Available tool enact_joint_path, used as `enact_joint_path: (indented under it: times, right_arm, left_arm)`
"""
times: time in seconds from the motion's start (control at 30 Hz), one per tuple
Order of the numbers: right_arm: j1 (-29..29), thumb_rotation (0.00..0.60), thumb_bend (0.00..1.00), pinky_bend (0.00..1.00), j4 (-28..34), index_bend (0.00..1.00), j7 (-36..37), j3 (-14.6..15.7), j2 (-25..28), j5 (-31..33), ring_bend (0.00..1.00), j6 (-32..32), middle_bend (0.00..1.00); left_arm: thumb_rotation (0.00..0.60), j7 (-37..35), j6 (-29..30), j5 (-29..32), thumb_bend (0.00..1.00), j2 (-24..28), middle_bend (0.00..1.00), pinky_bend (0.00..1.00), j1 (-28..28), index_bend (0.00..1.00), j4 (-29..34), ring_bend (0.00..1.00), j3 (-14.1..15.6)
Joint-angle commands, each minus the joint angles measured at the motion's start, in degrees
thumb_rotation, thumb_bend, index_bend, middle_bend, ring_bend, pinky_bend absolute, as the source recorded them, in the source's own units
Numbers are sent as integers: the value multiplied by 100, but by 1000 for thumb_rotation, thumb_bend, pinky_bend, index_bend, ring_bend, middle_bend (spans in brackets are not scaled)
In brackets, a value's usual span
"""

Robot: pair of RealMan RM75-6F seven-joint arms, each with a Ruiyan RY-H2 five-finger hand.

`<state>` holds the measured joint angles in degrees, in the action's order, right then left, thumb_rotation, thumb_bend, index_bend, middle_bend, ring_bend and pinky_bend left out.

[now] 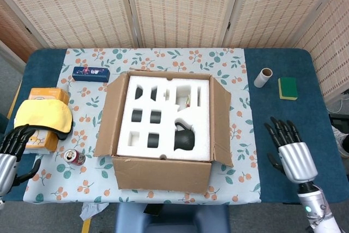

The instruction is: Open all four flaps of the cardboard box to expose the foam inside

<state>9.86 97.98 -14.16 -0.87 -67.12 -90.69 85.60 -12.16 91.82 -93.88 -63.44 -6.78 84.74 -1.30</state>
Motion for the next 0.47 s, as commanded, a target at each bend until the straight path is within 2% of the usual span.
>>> enact_joint_path:
  times: [0.03,0.1,0.2,0.47]
  right_arm:
    - [-276,600,430,0,-760,0,502,-39,-416,55,13,395,0]
    - [-338,600,430,0,-1050,0,885,-36,-534,121,11,409,0]
    - [-322,600,430,0,-1169,0,1283,-45,-485,114,7,337,0]
    - [-327,600,430,0,-1053,0,1334,-75,-324,48,7,317,0]
  left_arm:
    - [600,132,-36,8,475,-74,0,0,-12,0,-16,0,-3]
    - [600,204,-81,55,475,-103,0,0,-17,0,-15,0,-11]
    - [600,269,-144,128,475,-114,0,0,-38,0,-3,0,-43]
    - [600,364,-226,129,475,-128,0,0,-66,0,30,0,-28]
